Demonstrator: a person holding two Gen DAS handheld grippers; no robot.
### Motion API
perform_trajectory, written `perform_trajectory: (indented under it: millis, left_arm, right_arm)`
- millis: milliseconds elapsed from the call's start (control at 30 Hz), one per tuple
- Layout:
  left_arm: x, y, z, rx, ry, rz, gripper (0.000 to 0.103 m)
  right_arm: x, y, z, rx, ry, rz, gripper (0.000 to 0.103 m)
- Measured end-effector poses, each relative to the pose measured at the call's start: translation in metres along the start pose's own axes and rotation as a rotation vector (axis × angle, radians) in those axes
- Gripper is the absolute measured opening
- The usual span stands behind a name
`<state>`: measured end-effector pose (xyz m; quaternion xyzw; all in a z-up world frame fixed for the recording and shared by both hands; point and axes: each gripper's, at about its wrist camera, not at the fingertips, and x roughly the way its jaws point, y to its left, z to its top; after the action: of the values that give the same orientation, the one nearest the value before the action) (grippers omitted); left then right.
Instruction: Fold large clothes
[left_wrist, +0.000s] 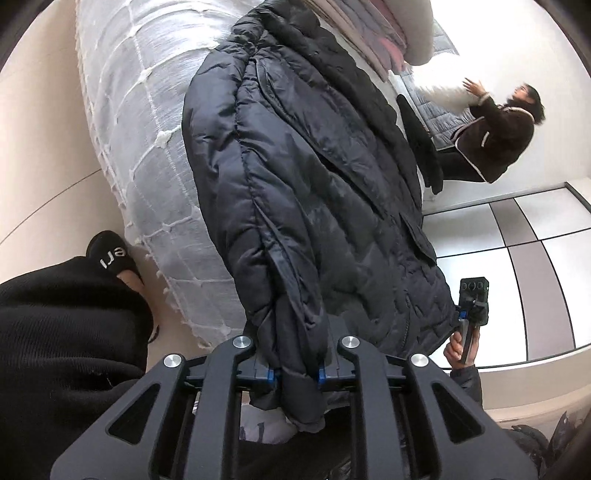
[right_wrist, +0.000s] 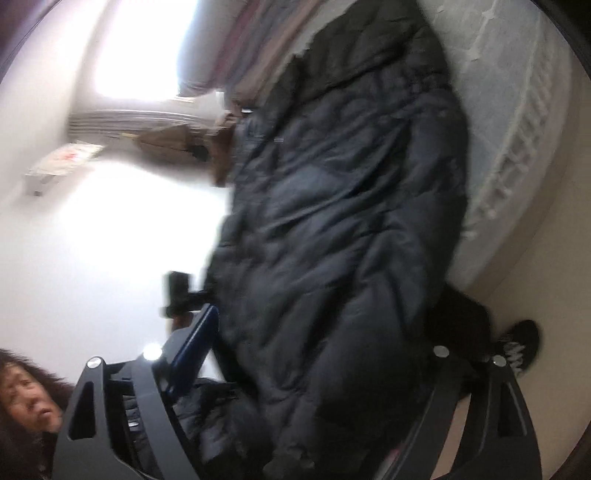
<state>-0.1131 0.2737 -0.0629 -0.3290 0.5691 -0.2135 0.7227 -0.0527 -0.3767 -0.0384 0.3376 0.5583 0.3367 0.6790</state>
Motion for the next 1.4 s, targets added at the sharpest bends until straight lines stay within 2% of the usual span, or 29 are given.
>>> perform_trajectory:
  millis: [33,100,133,167,267,367,533,700,900,1067,1200,1333,1400]
  left_arm:
    - [0.000,0.000,0.000,-0.001,-0.003,0.002,0.013]
    - [0.001,0.002,-0.001,-0.007,-0.008,0.001,0.013]
    - [0.000,0.003,-0.001,-0.015,-0.013,-0.002,0.013]
    - [0.001,0.003,-0.002,-0.020,-0.017,-0.005,0.013]
    - [-0.002,0.005,-0.003,-0.029,-0.039,-0.011,0.013]
    - [-0.010,-0.005,-0.003,-0.001,-0.065,-0.009,0.010]
    - [-0.033,-0.033,-0.007,0.045,-0.116,-0.066,0.008]
    - [-0.065,-0.065,-0.020,0.101,-0.164,-0.141,0.008]
    - [-0.090,-0.072,-0.048,0.102,-0.200,-0.198,0.008]
    - [-0.085,-0.038,-0.070,0.017,-0.190,-0.213,0.008]
    - [-0.074,-0.016,-0.061,-0.057,-0.180,-0.246,0.008]
    - [-0.081,-0.027,-0.038,-0.044,-0.216,-0.285,0.008]
    - [-0.087,-0.038,-0.016,-0.029,-0.244,-0.302,0.008]
  right_arm:
    - [0.000,0.001,-0.001,0.001,-0.005,-0.009,0.083]
    - [0.001,0.002,-0.001,0.012,-0.042,-0.045,0.069]
    - [-0.001,0.000,-0.003,0.035,-0.071,-0.051,0.038]
    - [-0.001,0.000,-0.006,0.050,-0.095,-0.039,0.022]
    - [-0.007,0.008,-0.017,0.041,-0.145,-0.053,0.016]
    - [-0.007,0.028,-0.020,0.022,-0.191,-0.013,0.013]
    - [-0.016,0.066,-0.022,-0.033,-0.257,0.125,0.012]
    - [-0.033,0.079,-0.039,-0.041,-0.310,0.268,0.012]
    - [-0.054,0.058,-0.070,0.027,-0.405,0.415,0.012]
    - [-0.049,0.020,-0.092,0.129,-0.447,0.486,0.012]
    - [-0.041,0.000,-0.081,0.185,-0.452,0.538,0.012]
    - [-0.044,0.014,-0.048,0.152,-0.465,0.573,0.012]
    - [-0.047,0.020,-0.030,0.136,-0.471,0.582,0.012]
